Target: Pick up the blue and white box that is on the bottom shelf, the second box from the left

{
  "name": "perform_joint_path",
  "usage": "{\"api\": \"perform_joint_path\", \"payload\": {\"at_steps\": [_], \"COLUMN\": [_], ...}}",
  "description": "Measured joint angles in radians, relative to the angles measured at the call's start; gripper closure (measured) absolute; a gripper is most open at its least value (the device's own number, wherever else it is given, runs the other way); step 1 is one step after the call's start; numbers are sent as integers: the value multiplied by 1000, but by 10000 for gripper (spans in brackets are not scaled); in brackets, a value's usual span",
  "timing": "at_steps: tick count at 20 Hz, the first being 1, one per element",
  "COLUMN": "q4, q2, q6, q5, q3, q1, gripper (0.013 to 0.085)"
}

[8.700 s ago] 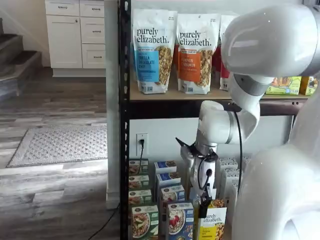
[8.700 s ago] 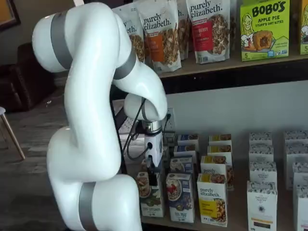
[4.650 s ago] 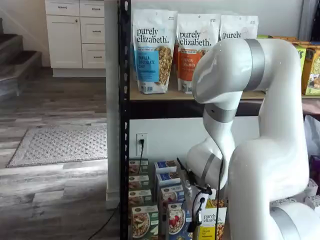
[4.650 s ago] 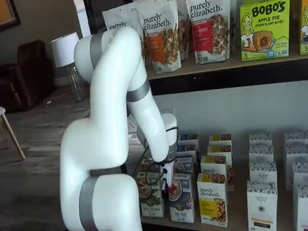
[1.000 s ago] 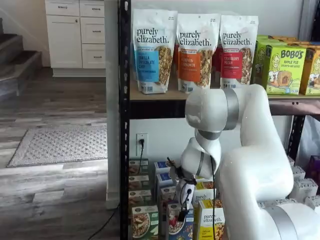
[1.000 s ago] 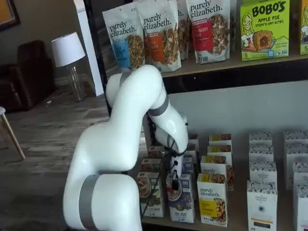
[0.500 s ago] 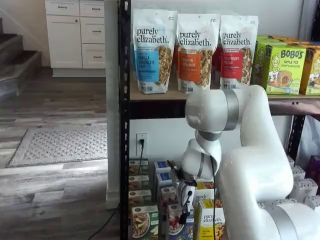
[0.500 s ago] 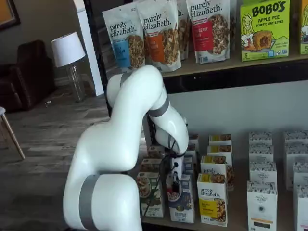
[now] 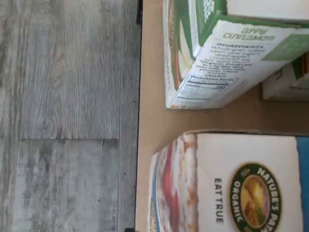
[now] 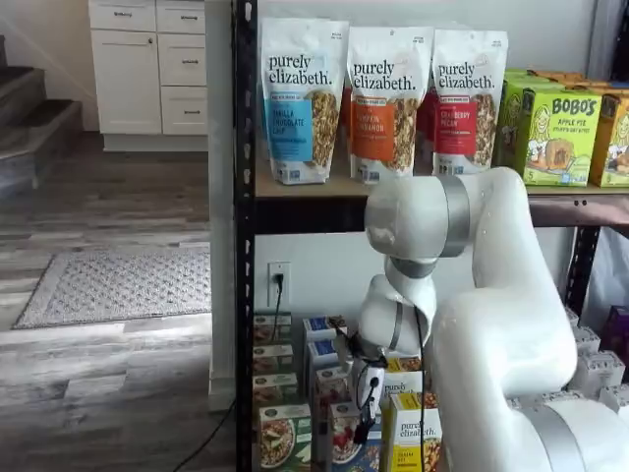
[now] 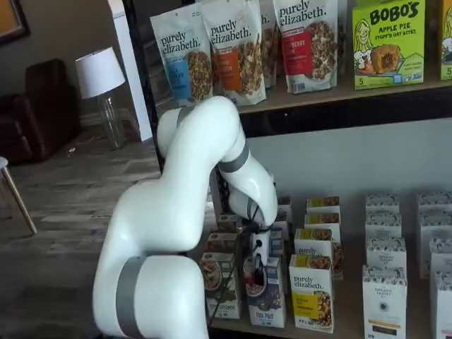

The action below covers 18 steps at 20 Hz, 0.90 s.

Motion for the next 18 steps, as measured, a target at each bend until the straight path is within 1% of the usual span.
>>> {"api": "perform_joint_path", "payload": {"at_steps": [1, 3, 4, 5, 11, 18], "q4": [-2, -6, -6, -9, -16, -7], "q2": [1, 2, 3, 3, 5, 6], "q6": [2, 4, 4, 5, 12, 7], "q5": [3, 8, 9, 13, -10, -13], "q3": [-1, -3, -3, -3, 5, 7], "q1": [0, -1, -2, -3, 0, 3], "gripper": [130, 210, 210, 290, 290, 290]}}
